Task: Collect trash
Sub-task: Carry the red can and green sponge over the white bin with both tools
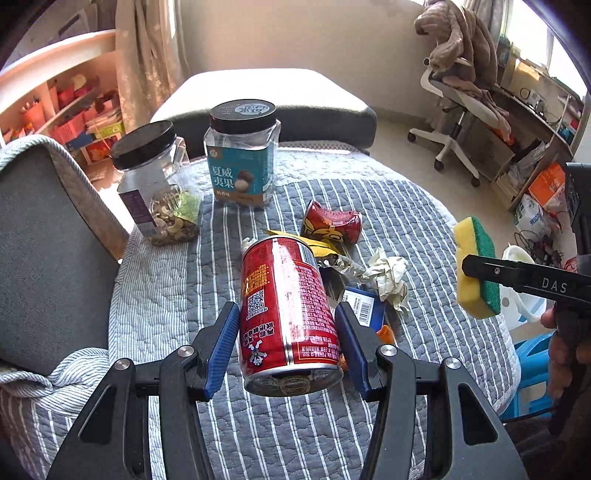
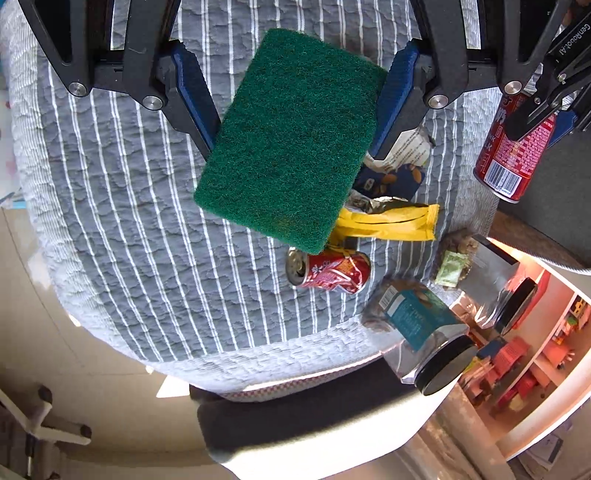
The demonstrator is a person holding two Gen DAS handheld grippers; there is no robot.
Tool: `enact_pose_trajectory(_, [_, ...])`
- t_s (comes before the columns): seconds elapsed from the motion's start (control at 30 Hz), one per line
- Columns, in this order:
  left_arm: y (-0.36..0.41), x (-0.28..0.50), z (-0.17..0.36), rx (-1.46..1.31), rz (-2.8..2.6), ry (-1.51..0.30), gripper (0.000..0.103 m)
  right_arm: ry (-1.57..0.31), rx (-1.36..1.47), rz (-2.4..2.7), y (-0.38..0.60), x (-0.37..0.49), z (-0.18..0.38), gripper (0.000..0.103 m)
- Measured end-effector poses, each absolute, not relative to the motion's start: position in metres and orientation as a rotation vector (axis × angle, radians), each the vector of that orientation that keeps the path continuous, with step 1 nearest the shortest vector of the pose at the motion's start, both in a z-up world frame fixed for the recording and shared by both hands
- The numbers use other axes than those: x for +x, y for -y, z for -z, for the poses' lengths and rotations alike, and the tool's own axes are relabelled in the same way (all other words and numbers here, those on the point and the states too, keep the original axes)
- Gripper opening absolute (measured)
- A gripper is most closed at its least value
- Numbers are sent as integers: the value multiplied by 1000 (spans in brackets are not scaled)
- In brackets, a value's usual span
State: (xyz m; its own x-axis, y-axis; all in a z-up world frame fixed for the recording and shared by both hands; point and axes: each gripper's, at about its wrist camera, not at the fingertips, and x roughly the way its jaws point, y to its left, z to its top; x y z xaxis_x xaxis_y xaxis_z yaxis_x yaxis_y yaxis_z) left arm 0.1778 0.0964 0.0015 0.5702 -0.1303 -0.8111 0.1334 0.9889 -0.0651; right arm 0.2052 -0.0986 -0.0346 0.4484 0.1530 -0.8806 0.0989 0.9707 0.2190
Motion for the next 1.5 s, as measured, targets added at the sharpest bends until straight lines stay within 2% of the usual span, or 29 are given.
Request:
enact_pose_trajectory(0.47, [9, 176, -12, 74, 287, -914, 56, -1069, 284, 128, 208, 163, 7, 69])
enact_pose_trajectory(1.07, [142, 176, 1, 164, 430, -924, 54, -1046, 350, 314, 330, 103, -4, 69])
enact_pose_trajectory(1.27, [180, 181, 31, 266, 455, -979, 54, -1041, 474, 387, 374, 81, 4, 69])
enact_pose_trajectory(1.5, [180, 195, 76, 215, 430, -1091, 54, -1060, 487, 387, 389, 77, 8, 69])
